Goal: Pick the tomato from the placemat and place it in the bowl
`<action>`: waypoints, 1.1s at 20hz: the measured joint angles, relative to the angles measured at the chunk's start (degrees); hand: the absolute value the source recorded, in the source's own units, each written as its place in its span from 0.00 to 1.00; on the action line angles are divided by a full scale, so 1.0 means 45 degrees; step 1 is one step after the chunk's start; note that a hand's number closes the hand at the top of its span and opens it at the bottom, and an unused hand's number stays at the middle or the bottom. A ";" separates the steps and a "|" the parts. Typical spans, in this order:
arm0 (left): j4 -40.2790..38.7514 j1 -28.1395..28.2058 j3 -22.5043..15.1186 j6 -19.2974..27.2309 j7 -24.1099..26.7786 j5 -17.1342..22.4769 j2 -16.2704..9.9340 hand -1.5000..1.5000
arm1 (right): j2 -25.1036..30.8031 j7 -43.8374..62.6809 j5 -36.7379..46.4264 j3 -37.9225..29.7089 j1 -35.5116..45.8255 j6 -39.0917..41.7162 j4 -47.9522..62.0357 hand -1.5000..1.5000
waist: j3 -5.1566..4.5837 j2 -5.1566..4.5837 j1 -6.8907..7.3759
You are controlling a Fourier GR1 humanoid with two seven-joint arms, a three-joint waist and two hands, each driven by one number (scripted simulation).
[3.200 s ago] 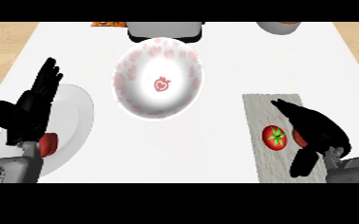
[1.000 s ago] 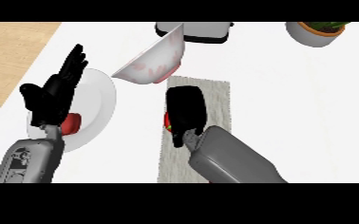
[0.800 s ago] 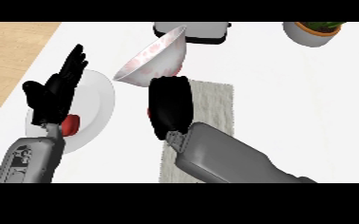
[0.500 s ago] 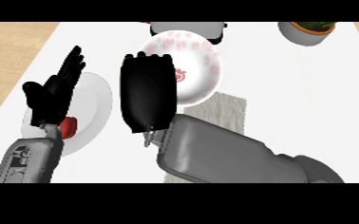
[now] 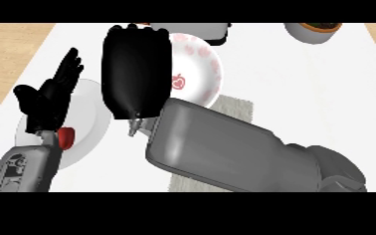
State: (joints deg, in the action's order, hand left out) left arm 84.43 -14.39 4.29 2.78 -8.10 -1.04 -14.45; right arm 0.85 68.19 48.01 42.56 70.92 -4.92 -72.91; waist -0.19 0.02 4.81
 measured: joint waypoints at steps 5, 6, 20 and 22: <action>0.0138 0.0177 0.0060 0.0083 0.0080 -0.0075 -0.0009 0.50 | -0.0034 -0.0506 -0.0427 -0.0507 0.0006 -0.1039 0.1158 1.00 | 0.0013 -0.0071 -0.0178; 0.0138 0.0184 0.0099 0.0053 0.0115 -0.0037 -0.0021 0.50 | -0.0039 -0.0625 -0.0509 -0.0535 0.0007 -0.1310 0.1403 1.00 | 0.0014 -0.0083 -0.0196; 0.0716 0.0743 0.0396 -0.0119 0.0112 0.0096 -0.0183 0.50 | -0.0156 -0.2960 -0.1942 -0.1387 -0.0380 -0.4308 0.6605 1.00 | 0.0021 -0.0166 -0.0352; 0.0530 0.0510 0.0491 -0.0159 0.0119 0.0154 -0.0232 0.50 | -0.0168 -0.2987 -0.2517 -0.1666 -0.0499 -0.4184 0.7286 0.00 | 0.0022 -0.0206 -0.0358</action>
State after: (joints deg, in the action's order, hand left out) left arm 86.82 -12.09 6.50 2.07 -7.56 -0.35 -15.50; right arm 0.10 54.75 36.69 35.06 68.67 -23.75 -40.12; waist -0.09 -0.91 3.20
